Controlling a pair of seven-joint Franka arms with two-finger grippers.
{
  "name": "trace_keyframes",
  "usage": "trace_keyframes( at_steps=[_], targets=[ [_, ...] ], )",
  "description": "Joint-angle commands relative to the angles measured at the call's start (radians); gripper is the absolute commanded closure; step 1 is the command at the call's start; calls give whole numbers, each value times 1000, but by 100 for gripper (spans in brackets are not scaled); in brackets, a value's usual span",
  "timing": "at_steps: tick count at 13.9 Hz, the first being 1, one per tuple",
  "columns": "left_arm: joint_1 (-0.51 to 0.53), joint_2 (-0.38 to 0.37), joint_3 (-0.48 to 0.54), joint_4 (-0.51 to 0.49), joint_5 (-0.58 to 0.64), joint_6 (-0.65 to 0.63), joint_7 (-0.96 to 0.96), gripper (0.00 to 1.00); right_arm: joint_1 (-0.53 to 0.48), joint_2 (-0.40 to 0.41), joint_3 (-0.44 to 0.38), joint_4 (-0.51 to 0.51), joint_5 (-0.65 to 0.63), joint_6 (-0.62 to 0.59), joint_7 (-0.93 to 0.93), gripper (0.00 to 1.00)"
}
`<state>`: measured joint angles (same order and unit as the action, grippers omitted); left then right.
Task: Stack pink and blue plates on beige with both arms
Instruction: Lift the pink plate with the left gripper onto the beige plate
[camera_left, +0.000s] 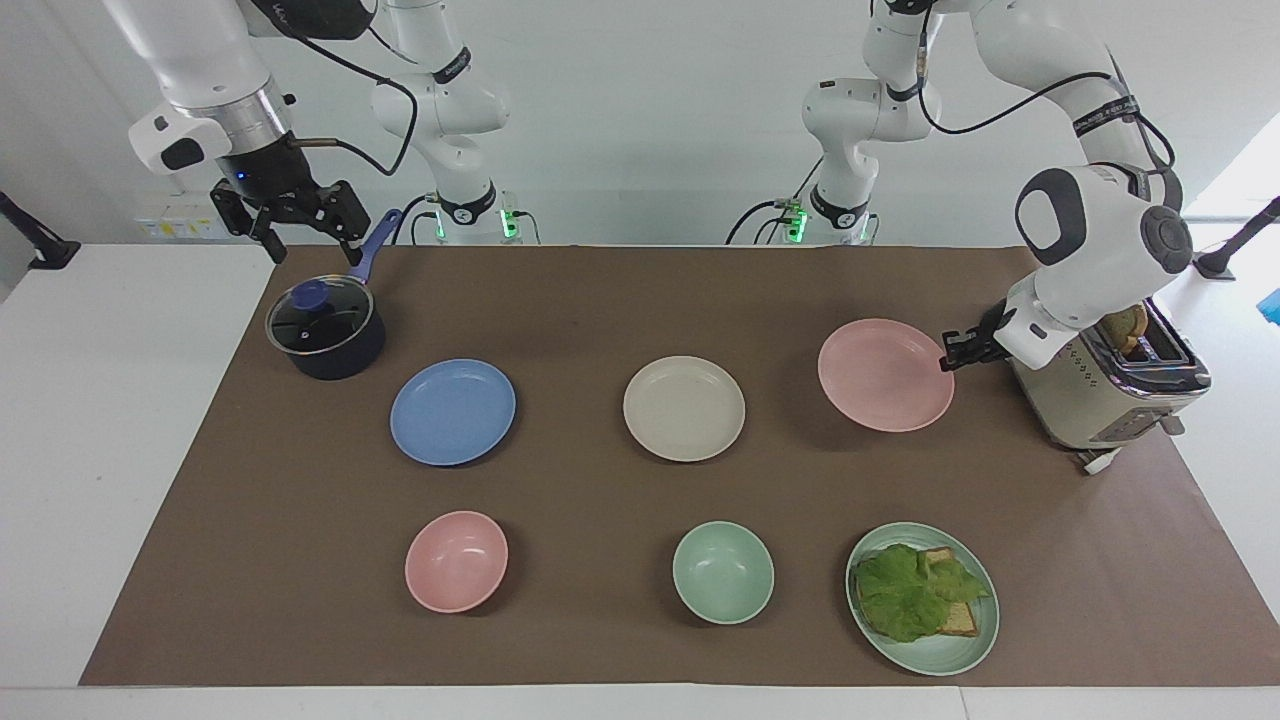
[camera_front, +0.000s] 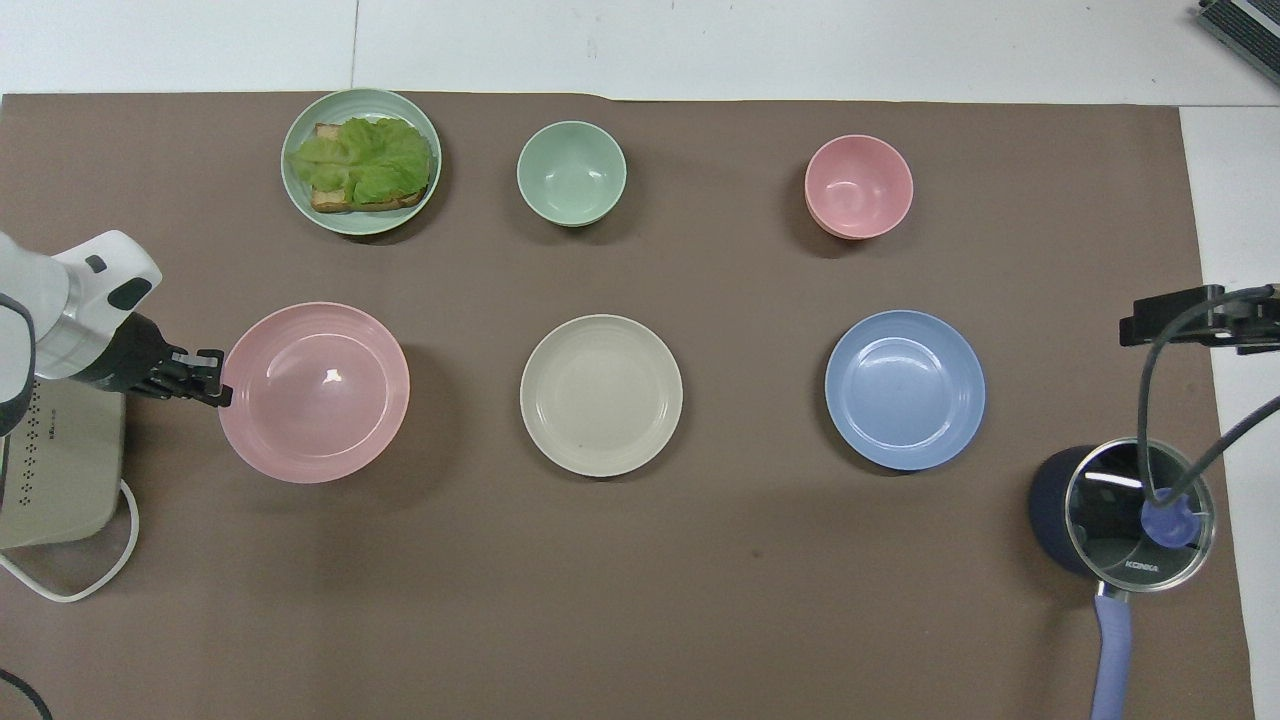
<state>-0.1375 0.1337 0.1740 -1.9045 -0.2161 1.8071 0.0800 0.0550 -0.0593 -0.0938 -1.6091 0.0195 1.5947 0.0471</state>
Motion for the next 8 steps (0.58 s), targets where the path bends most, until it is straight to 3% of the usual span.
trace_keyframes(
  at_steps=[1,4,8],
  targets=[
    [-4,-11,-50,7,-57,-6,-78,100,-7,-19,6,-17,3,10,14,0],
    [-23,-13,-99,2,-98,30,-155,100,-7,-19,6,-17,5,10,14,0],
    [-125,-13,-103,-4,-114,109,-290,100,-7,-19,6,-17,5,10,14,0]
  ],
)
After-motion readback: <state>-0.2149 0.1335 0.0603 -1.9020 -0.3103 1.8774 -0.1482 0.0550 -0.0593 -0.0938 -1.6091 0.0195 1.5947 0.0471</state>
